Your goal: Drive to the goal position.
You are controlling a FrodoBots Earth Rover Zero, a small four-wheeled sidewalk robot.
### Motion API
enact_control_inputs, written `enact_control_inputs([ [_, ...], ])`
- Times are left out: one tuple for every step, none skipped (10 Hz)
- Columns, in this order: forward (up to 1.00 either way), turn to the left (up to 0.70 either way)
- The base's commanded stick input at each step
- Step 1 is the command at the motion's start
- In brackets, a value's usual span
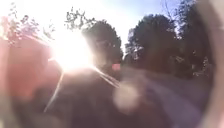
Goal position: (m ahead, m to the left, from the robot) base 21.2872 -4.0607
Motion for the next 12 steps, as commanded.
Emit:
enact_control_inputs([
  [1.00,0.00],
  [1.00,0.00],
  [1.00,0.00],
  [1.00,0.00],
  [1.00,0.00],
  [1.00,-0.01],
  [1.00,-0.16],
  [1.00,-0.40],
  [1.00,-0.40],
  [1.00,-0.40],
  [1.00,-0.40],
  [1.00,-0.40],
])
